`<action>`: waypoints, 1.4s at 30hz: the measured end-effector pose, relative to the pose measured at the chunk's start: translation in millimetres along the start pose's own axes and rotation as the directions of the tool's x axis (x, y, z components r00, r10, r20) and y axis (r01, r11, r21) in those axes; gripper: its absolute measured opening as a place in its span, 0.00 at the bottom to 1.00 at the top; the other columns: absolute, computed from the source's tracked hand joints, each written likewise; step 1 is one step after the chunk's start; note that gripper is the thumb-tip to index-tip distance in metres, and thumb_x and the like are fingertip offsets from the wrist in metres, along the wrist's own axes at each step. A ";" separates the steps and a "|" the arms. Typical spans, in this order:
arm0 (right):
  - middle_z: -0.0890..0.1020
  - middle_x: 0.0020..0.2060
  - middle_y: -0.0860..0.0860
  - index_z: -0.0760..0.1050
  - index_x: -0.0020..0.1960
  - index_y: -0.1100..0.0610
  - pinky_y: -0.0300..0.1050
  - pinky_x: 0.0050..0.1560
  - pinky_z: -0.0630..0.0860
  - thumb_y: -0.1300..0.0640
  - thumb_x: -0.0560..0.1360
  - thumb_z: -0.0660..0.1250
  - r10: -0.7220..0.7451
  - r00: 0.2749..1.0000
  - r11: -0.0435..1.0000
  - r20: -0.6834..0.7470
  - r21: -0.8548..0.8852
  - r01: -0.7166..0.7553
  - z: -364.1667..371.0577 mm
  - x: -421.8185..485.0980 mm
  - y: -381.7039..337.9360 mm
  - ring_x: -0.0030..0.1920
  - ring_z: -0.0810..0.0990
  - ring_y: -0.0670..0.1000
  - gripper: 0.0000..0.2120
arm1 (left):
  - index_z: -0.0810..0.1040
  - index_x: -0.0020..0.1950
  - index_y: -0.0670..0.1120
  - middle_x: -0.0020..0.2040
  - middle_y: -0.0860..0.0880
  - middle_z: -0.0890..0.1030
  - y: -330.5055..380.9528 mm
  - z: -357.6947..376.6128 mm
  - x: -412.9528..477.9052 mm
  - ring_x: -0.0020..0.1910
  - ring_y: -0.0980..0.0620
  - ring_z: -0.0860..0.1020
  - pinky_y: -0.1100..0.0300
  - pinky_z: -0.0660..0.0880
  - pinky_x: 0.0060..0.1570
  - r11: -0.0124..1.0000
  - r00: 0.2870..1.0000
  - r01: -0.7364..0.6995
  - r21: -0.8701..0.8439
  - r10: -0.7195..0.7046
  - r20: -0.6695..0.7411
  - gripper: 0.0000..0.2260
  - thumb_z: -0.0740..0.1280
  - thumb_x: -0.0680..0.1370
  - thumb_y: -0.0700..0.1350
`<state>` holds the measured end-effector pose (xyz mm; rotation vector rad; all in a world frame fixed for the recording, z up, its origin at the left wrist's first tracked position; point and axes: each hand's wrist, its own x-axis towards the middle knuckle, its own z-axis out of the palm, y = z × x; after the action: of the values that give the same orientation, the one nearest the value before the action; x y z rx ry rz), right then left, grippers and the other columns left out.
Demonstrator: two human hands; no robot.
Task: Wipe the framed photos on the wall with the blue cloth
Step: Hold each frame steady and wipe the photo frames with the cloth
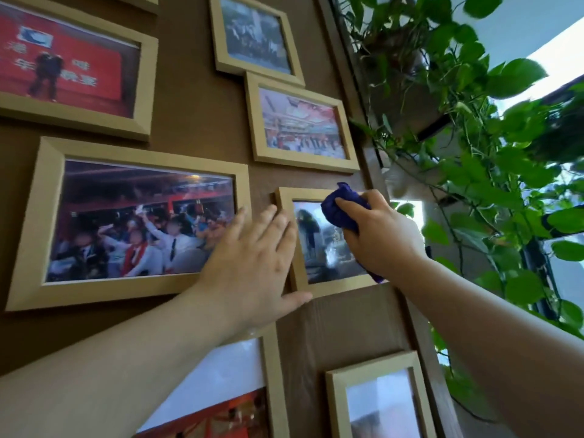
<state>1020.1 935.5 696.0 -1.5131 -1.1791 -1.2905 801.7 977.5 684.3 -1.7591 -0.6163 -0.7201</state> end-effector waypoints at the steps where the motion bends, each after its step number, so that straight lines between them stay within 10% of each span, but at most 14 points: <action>1: 0.70 0.60 0.52 0.64 0.70 0.45 0.50 0.36 0.76 0.48 0.77 0.59 0.030 0.999 1.000 0.017 0.007 -0.030 4.1 1.7 4.9 0.42 0.78 0.59 0.21 | 0.45 0.78 0.41 0.80 0.40 0.49 5.1 3.9 2.6 0.78 0.43 0.45 0.39 0.44 0.74 0.999 1.000 -0.025 0.032 0.025 0.000 0.45 0.45 0.73 0.73; 14: 0.67 0.65 0.54 0.59 0.73 0.47 0.47 0.38 0.72 0.47 0.76 0.60 -0.259 0.962 0.965 0.080 -0.027 0.262 35.5 4.8 1.1 0.52 0.76 0.56 0.26 | 0.42 0.77 0.39 0.79 0.38 0.46 28.4 32.5 17.1 0.78 0.40 0.42 0.35 0.42 0.72 0.991 0.994 0.075 0.111 -0.084 0.072 0.47 0.42 0.72 0.74; 24: 0.69 0.60 0.55 0.66 0.68 0.47 0.51 0.38 0.77 0.50 0.76 0.60 0.103 0.984 0.991 0.144 -0.098 -0.089 44.1 25.1 67.1 0.43 0.77 0.59 0.21 | 0.61 0.74 0.38 0.76 0.38 0.63 21.6 34.2 17.3 0.75 0.40 0.60 0.35 0.55 0.72 0.996 0.991 0.064 0.069 -0.072 0.115 0.45 0.47 0.71 0.71; 34: 0.67 0.63 0.53 0.60 0.72 0.46 0.46 0.37 0.72 0.46 0.76 0.60 -0.216 0.973 0.975 0.087 0.078 0.209 36.4 -9.4 -18.0 0.48 0.76 0.55 0.25 | 0.50 0.77 0.40 0.80 0.40 0.51 25.3 34.3 14.1 0.78 0.43 0.48 0.37 0.45 0.74 0.992 0.994 0.100 0.076 -0.103 0.029 0.44 0.49 0.74 0.72; 42: 0.68 0.62 0.52 0.63 0.71 0.43 0.47 0.39 0.74 0.47 0.75 0.60 0.109 0.983 0.991 0.148 -0.087 -0.097 45.3 -20.3 62.9 0.49 0.77 0.58 0.25 | 0.66 0.72 0.37 0.74 0.38 0.67 22.6 39.0 17.2 0.74 0.40 0.64 0.35 0.57 0.71 0.995 0.994 0.081 0.065 -0.086 0.067 0.44 0.53 0.70 0.71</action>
<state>1091.0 961.0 668.6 -1.7341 -1.1402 -1.1820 836.1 1009.5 673.3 -1.7153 -0.7558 -0.6919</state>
